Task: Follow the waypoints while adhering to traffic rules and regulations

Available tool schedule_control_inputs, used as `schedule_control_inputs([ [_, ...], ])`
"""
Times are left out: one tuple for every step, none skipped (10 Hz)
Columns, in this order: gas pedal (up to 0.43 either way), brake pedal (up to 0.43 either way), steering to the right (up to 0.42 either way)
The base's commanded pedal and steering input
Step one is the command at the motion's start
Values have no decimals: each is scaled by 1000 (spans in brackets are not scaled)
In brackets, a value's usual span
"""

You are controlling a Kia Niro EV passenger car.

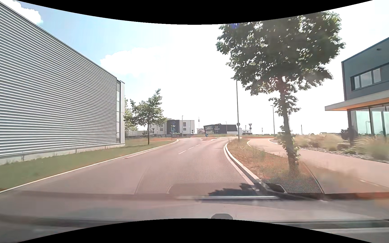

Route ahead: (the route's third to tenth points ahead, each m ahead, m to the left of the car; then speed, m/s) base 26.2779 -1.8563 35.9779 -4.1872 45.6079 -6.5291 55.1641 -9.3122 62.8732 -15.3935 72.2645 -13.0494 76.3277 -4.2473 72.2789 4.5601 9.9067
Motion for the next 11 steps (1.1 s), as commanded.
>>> schedule_control_inputs([
  [0, 0, -2],
  [0, 0, -2],
  [0, 0, -2],
  [0, 0, -1],
  [8, 0, 0],
  [8, 0, -1],
  [8, 0, 1],
  [39, 0, 11],
  [39, 0, 16],
  [39, 0, 16],
  [39, 0, 16],
])
